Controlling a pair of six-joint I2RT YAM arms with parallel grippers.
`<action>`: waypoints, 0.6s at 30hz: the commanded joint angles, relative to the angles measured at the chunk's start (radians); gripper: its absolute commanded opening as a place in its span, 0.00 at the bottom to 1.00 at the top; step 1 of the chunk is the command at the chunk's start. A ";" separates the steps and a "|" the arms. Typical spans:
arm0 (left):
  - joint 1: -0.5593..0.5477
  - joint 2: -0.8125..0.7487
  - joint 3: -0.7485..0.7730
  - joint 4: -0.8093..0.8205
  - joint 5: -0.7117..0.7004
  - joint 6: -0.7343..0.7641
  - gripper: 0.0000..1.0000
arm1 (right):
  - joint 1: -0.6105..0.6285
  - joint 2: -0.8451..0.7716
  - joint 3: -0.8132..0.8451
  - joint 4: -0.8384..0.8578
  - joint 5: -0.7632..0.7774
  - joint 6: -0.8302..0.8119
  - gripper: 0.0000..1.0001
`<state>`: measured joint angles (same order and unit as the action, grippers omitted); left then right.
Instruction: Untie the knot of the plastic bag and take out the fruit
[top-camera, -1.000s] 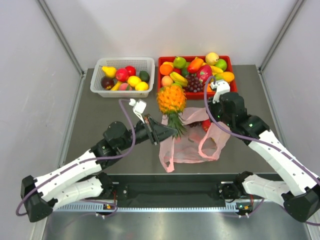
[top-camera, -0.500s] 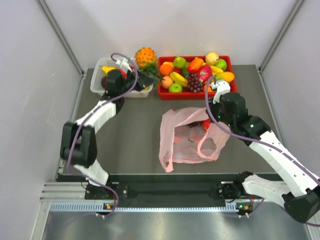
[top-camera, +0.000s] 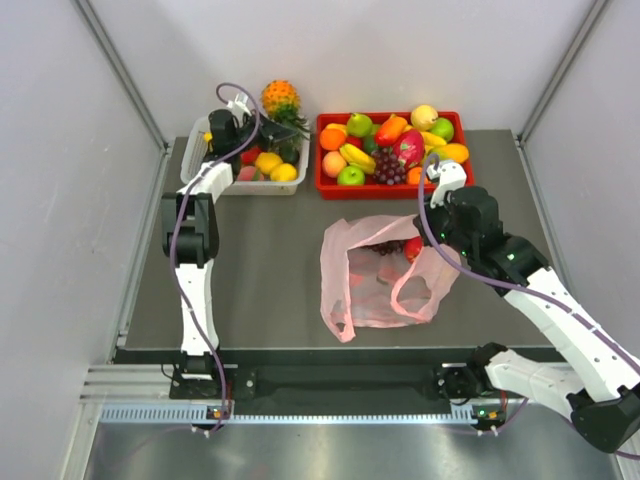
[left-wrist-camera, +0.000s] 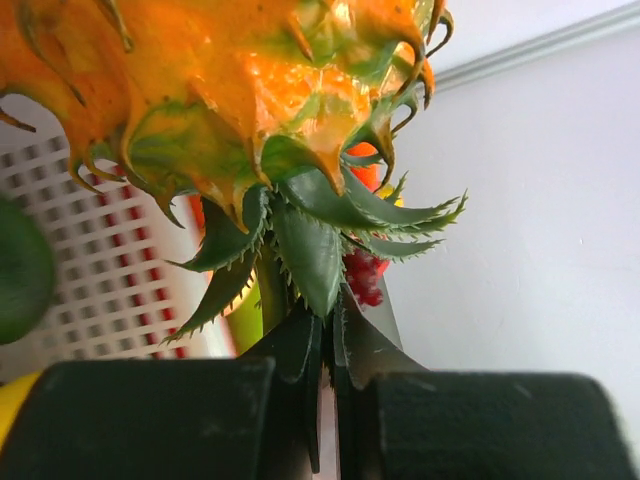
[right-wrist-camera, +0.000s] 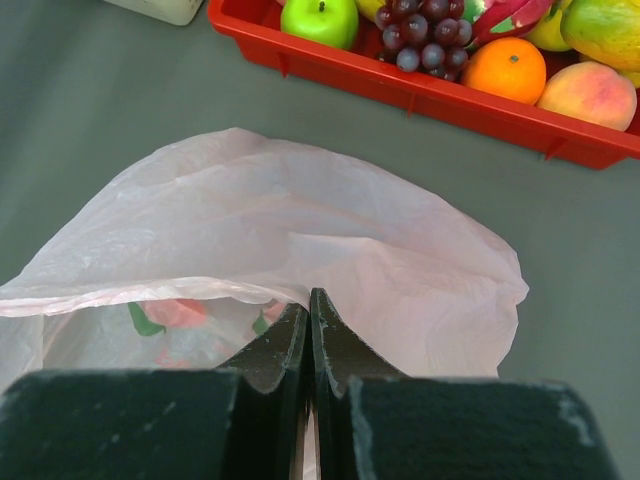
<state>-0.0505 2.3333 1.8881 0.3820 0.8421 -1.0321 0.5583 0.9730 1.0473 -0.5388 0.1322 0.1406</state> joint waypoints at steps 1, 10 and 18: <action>0.020 0.043 0.052 0.054 0.031 -0.094 0.00 | -0.009 -0.023 0.017 0.046 0.015 -0.009 0.00; 0.031 0.117 0.086 -0.017 0.074 -0.080 0.75 | -0.009 -0.014 0.022 0.043 0.023 -0.012 0.00; 0.043 -0.023 0.062 -0.117 0.037 0.013 0.99 | -0.009 0.000 0.033 0.043 0.026 -0.009 0.00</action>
<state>-0.0181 2.4489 1.9427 0.2852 0.8917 -1.0737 0.5587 0.9699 1.0473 -0.5388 0.1417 0.1345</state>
